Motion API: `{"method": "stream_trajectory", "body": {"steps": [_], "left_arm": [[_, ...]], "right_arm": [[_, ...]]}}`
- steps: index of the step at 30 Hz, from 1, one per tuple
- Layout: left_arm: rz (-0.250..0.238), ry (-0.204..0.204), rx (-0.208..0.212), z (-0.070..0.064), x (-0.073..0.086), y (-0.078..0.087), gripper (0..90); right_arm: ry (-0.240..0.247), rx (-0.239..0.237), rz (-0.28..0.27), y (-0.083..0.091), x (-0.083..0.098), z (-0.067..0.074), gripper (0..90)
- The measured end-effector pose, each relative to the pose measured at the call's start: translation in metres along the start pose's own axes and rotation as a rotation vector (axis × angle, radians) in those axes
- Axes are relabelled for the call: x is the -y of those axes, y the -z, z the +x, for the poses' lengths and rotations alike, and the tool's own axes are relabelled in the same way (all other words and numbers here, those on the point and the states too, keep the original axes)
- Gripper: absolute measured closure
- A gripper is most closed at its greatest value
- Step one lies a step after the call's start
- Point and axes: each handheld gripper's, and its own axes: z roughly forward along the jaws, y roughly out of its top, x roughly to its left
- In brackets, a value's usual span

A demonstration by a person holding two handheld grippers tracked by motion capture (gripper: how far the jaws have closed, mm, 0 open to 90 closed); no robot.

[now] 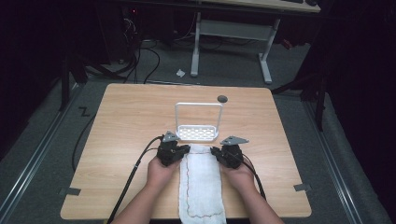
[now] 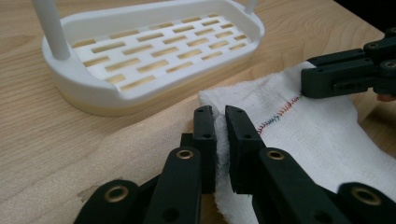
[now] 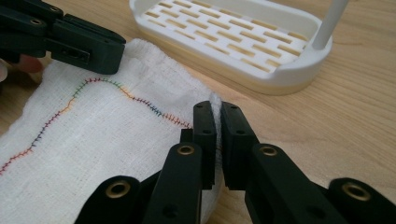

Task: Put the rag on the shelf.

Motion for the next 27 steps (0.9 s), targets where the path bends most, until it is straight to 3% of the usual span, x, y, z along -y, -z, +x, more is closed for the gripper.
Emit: {"method": "stream_trajectory", "body": {"steps": [5,11,17,20,27], "left_arm": [[-0.024,0.003,-0.009,-0.004,-0.004,0.008,83.4],[-0.067,-0.024,-0.024,-0.015,-0.009,0.019,83.5],[-0.124,-0.039,0.003,-0.019,-0.011,0.030,83.6],[-0.155,-0.032,0.008,-0.020,-0.015,0.036,83.7],[-0.186,-0.035,0.005,-0.020,-0.025,0.047,83.7]], "right_arm": [[0.017,0.007,-0.026,0.006,-0.003,0.004,86.2],[0.047,0.025,-0.074,0.015,-0.004,0.010,86.2],[0.064,0.001,-0.152,0.035,-0.012,0.017,86.1],[0.086,0.015,-0.192,0.045,-0.018,0.022,86.1],[0.095,0.026,-0.206,0.049,-0.026,0.026,86.1]]}}
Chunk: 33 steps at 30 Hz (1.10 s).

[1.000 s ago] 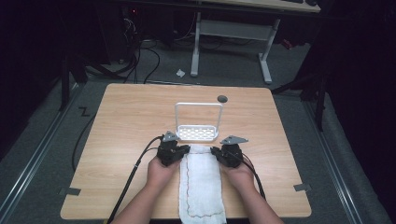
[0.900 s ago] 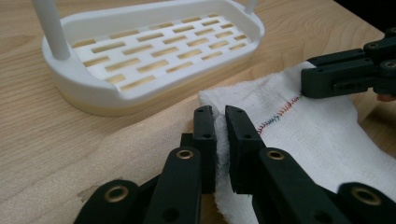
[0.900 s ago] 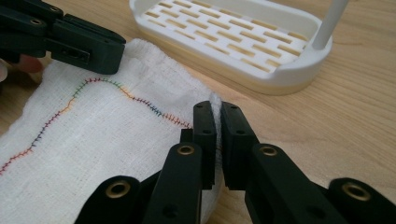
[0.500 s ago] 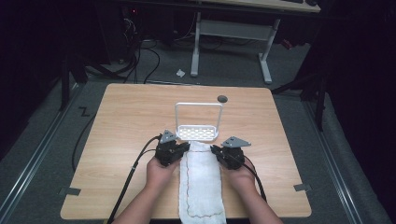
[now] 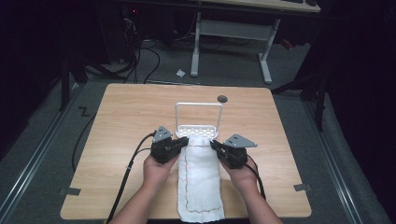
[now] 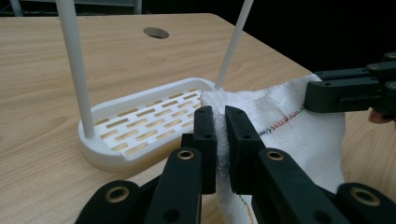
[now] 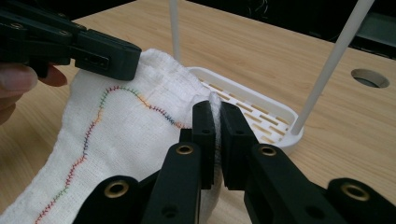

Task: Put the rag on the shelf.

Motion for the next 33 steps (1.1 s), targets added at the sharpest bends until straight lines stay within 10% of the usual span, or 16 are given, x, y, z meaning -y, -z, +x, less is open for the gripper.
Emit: {"method": "stream_trajectory", "body": {"steps": [33], "left_arm": [[-0.230,-0.137,-0.028,-0.035,-0.109,0.058,84.1]], "right_arm": [[0.048,0.044,-0.279,0.052,-0.098,-0.002,86.1]]}}
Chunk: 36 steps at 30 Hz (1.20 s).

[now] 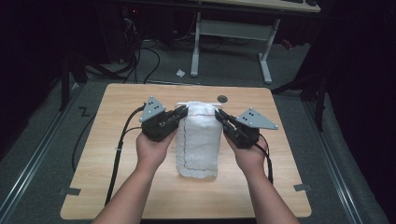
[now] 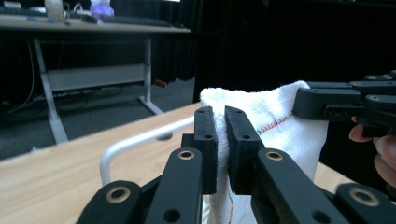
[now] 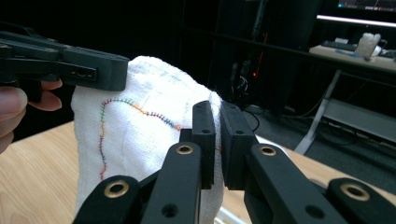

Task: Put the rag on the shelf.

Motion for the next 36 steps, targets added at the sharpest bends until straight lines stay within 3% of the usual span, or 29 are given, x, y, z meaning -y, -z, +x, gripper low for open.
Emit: {"method": "stream_trajectory", "body": {"steps": [12,21,26,31,36], "left_arm": [[-0.062,-0.065,0.016,-0.005,-0.037,0.004,84.2],[-0.072,-0.072,0.013,-0.007,-0.043,0.003,84.2],[-0.072,-0.089,0.003,-0.002,-0.053,0.000,84.3],[-0.077,-0.108,-0.012,0.006,-0.075,-0.010,84.3],[-0.061,-0.133,-0.036,0.020,-0.096,-0.026,84.3]], "right_arm": [[0.017,0.023,-0.069,0.011,-0.032,-0.010,86.1],[0.030,0.026,-0.085,0.015,-0.046,-0.013,86.1],[0.038,0.030,-0.092,0.013,-0.054,-0.016,86.1],[0.033,0.045,-0.100,0.005,-0.069,-0.025,86.2],[-0.013,0.042,-0.097,-0.013,-0.086,-0.044,86.1]]}}
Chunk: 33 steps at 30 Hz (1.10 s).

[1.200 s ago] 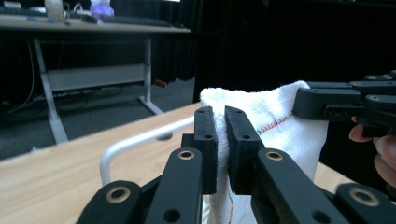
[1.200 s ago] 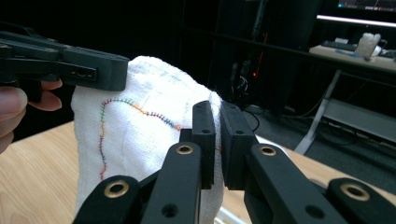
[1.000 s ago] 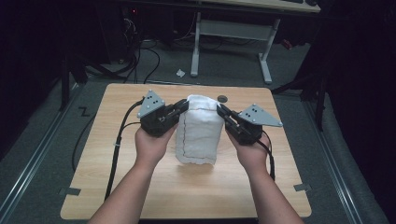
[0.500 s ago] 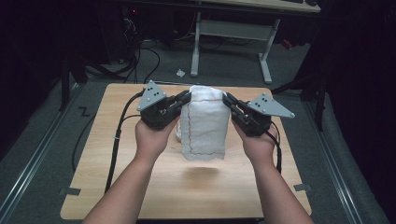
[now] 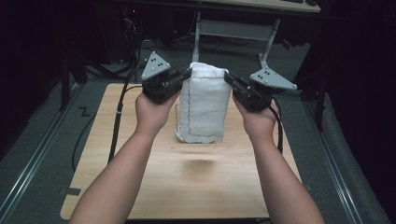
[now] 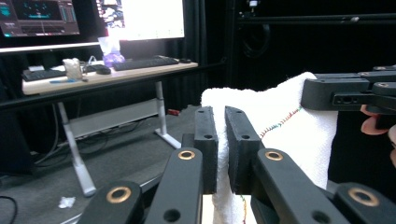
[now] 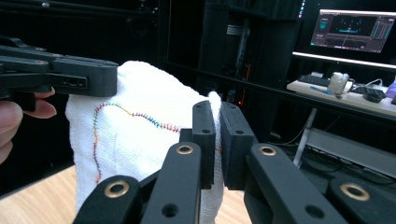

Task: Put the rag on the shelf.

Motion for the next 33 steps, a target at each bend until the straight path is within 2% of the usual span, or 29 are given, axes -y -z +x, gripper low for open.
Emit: {"method": "stream_trajectory", "body": {"steps": [3,5,7,9,16,18,19,22,25,29,33], "left_arm": [[0.016,-0.019,-0.018,0.009,-0.005,-0.008,84.3],[0.018,-0.015,-0.017,0.015,-0.007,-0.014,84.3],[0.022,0.011,-0.013,0.021,-0.006,-0.018,84.2],[0.040,-0.018,-0.035,0.024,-0.003,-0.024,84.2],[0.087,0.027,-0.047,0.043,0.015,-0.052,84.1],[0.082,0.069,-0.049,0.053,0.021,-0.060,84.0],[0.085,0.076,-0.054,0.056,0.023,-0.064,84.0],[0.111,0.050,-0.072,0.063,0.025,-0.074,84.0],[0.125,0.035,-0.091,0.067,0.026,-0.081,83.9],[0.171,0.036,-0.109,0.071,0.034,-0.091,83.7],[0.243,0.066,-0.124,0.076,0.051,-0.103,83.3]], "right_arm": [[-0.005,0.004,0.005,-0.011,-0.005,-0.006,86.1],[-0.013,0.007,0.016,-0.019,-0.005,-0.009,86.1],[-0.016,0.008,0.030,-0.030,-0.004,-0.014,86.1],[-0.017,0.010,0.041,-0.035,-0.002,-0.016,86.1],[-0.045,0.013,0.080,-0.065,0.013,-0.035,86.0],[-0.052,0.006,0.085,-0.075,0.017,-0.041,86.0],[-0.051,0.002,0.092,-0.080,0.019,-0.044,86.0],[-0.030,-0.003,0.121,-0.092,0.021,-0.049,86.0],[-0.031,-0.004,0.143,-0.100,0.021,-0.053,86.0],[-0.049,0.002,0.187,-0.111,0.027,-0.057,85.9],[-0.041,0.005,0.244,-0.124,0.041,-0.060,85.6]]}}
